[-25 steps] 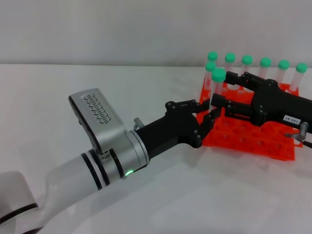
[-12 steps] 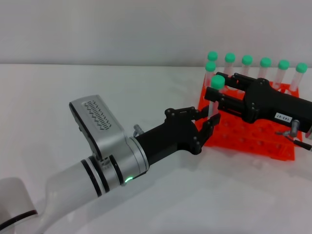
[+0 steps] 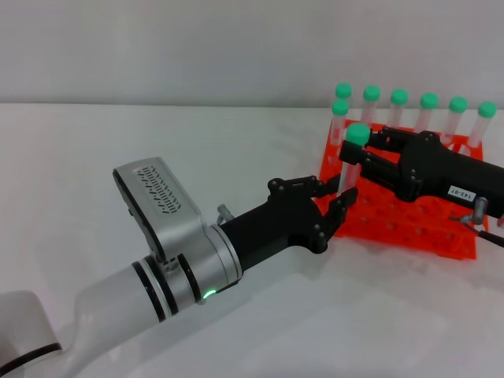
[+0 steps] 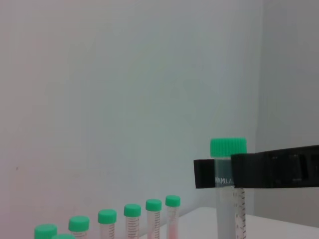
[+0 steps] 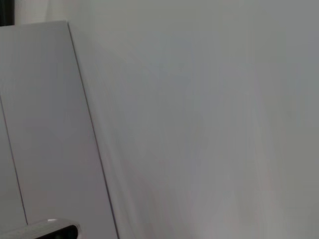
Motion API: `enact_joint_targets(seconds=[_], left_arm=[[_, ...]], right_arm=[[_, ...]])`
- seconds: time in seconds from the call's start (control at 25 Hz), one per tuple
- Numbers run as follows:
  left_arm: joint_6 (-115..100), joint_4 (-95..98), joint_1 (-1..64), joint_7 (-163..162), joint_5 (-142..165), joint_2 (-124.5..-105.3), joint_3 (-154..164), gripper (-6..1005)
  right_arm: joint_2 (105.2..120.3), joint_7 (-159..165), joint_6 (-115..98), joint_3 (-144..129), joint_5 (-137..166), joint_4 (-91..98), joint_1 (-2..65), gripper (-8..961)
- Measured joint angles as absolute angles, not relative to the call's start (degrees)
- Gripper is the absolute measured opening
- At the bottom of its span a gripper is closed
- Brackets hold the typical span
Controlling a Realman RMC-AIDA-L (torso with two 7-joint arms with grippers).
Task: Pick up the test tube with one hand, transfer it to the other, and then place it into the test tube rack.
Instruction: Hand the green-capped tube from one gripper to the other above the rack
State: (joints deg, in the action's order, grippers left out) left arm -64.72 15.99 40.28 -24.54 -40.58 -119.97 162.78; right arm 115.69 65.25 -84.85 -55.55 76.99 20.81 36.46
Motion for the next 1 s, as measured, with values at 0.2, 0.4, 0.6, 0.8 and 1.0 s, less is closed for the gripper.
enact_joint_targets(seconds=[0.2, 0.4, 0.6, 0.8, 1.0], left_arm=[[-64.6, 16.1, 40.2, -24.5, -39.9, -119.97, 162.8, 266], [-64.5, 16.1, 39.9, -24.5, -39.8, -119.97, 162.6, 269], [-64.5, 16.1, 39.8, -24.5, -39.8, -119.97, 162.4, 272], [-64.5, 16.1, 39.8, -24.5, -40.0, -119.97, 162.3, 276], [-64.4, 16.1, 39.8, -24.3, -40.2, -119.98, 162.3, 279]], right_arm=[[115.77, 65.2, -84.7, -55.6, 77.0, 20.8, 36.3, 373], [115.76, 64.9, -85.0, -55.5, 76.9, 20.9, 36.0, 326], [115.69, 64.9, -85.0, -55.5, 76.8, 20.9, 35.9, 250], [115.67, 64.8, -85.2, -55.5, 76.8, 21.1, 35.5, 247], [115.71, 64.8, -85.6, -55.5, 76.8, 21.3, 35.3, 245]])
